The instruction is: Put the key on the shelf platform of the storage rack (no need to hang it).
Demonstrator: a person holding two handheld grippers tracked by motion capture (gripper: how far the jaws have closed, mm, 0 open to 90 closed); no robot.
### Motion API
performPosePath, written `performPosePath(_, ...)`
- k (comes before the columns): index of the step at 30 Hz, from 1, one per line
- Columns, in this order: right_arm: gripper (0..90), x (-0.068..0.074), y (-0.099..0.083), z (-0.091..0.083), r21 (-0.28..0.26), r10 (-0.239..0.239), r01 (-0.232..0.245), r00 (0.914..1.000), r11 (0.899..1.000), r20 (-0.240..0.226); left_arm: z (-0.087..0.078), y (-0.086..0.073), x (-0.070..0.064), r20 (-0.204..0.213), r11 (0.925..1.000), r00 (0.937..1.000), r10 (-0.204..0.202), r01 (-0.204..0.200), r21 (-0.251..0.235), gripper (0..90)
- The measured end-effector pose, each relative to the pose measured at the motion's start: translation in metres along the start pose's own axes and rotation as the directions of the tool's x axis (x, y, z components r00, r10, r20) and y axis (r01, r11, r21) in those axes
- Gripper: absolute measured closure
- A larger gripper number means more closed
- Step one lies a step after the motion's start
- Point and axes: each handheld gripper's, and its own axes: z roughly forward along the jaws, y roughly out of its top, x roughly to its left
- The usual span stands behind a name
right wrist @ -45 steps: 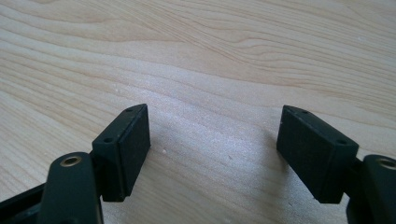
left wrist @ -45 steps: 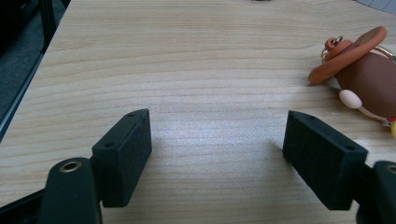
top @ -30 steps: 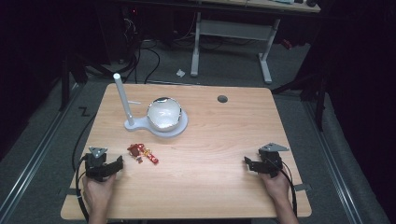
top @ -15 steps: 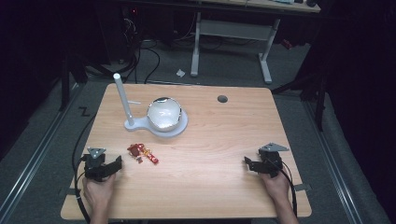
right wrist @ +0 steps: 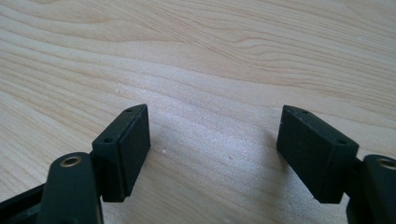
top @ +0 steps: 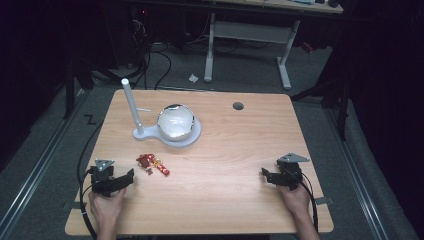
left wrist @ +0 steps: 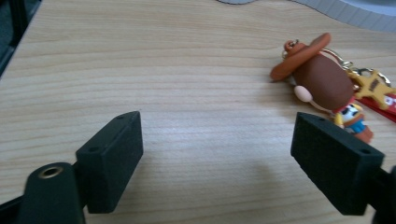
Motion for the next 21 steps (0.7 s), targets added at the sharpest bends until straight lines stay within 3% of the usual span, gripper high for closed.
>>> performPosePath(5,25.8,0.000,0.000,0.000,0.000,0.000,0.000,1.0000,1.000,0.000,-0.003,0.001,-0.009,0.036,1.0000,0.9993,0.006,-0.006,-0.001,13.8)
performPosePath(14,25.8,0.000,0.000,0.000,0.000,-0.001,0.001,1.0000,1.000,0.000,-0.007,0.008,-0.031,0.089,0.9983,0.9945,0.055,-0.057,0.015,9.1)
performPosePath(21,25.8,0.000,0.000,0.000,0.000,-0.002,0.002,1.0000,1.000,0.000,-0.002,0.016,-0.046,0.113,0.9970,0.9913,0.068,-0.071,0.029,7.4)
